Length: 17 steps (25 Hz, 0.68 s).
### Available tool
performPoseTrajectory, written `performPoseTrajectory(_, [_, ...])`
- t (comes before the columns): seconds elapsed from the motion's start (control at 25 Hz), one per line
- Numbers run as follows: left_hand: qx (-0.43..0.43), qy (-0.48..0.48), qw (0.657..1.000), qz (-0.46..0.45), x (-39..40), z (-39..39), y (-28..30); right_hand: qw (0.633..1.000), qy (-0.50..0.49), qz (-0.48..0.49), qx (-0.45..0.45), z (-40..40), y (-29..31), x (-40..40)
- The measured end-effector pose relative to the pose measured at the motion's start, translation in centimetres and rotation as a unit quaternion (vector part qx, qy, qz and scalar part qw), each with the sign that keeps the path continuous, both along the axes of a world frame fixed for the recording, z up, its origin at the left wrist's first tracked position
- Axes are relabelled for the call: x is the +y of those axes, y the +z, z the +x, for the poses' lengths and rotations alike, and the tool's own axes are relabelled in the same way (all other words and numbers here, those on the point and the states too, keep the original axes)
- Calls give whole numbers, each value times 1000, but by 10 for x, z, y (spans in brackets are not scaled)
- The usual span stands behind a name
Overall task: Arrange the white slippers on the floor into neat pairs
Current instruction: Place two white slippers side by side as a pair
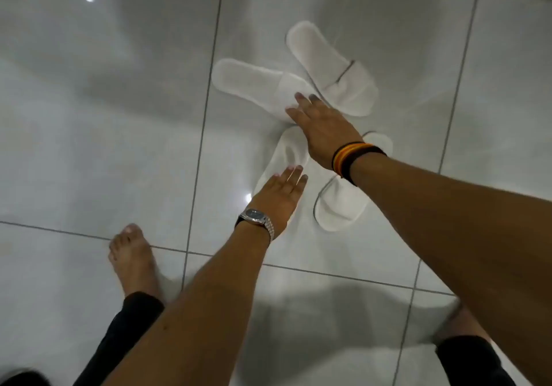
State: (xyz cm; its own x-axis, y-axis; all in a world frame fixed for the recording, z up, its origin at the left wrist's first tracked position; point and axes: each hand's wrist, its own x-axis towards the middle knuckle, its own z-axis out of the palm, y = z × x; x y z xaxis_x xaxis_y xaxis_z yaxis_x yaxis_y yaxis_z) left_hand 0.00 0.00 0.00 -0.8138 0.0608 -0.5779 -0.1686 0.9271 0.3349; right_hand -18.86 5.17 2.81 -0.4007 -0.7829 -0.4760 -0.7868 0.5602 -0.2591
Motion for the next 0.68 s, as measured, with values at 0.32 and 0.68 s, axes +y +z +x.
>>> performPoseTrajectory(0.32, [-45, 146, 987, -49, -51, 81, -64, 999, 16, 26, 12, 0, -87, -39])
performPoseTrajectory(0.68, [-50, 162, 983, -66, -192, -3, -68, 992, -122, -4, -21, 60, -78, -62])
